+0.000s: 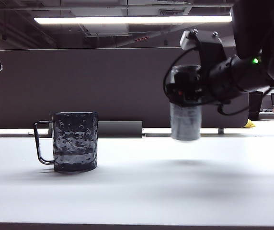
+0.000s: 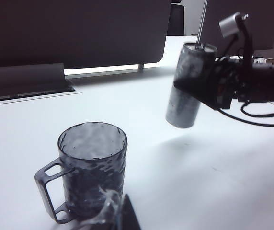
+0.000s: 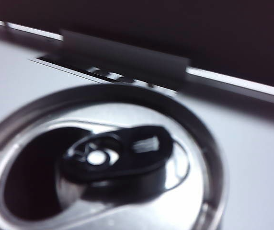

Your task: Pick up the metal can, pour some water into the cup, then place the can back on the table.

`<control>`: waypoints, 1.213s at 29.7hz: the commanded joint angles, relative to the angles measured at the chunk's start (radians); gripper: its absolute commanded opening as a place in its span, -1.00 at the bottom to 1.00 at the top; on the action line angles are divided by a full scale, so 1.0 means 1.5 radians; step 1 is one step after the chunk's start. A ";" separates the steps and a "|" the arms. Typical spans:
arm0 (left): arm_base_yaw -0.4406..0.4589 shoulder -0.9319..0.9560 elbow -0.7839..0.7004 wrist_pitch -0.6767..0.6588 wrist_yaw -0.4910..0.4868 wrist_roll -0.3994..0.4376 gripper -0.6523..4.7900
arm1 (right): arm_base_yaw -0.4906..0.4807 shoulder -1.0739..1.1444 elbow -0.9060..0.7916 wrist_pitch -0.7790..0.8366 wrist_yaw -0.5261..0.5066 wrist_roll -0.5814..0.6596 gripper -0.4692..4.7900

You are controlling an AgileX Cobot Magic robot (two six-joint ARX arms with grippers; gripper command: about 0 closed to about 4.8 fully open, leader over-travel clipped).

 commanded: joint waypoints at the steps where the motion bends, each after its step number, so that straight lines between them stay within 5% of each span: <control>1: 0.002 0.001 0.001 0.008 0.000 0.001 -0.78 | 0.015 -0.005 0.026 0.004 -0.031 -0.020 0.08; 18: 0.142 0.001 0.001 0.008 0.000 0.001 -0.78 | 0.097 0.014 0.196 -0.152 -0.082 -0.214 0.08; 36: 0.153 0.001 0.001 0.008 0.001 0.001 -0.78 | 0.159 0.077 0.280 -0.252 -0.091 -0.424 0.08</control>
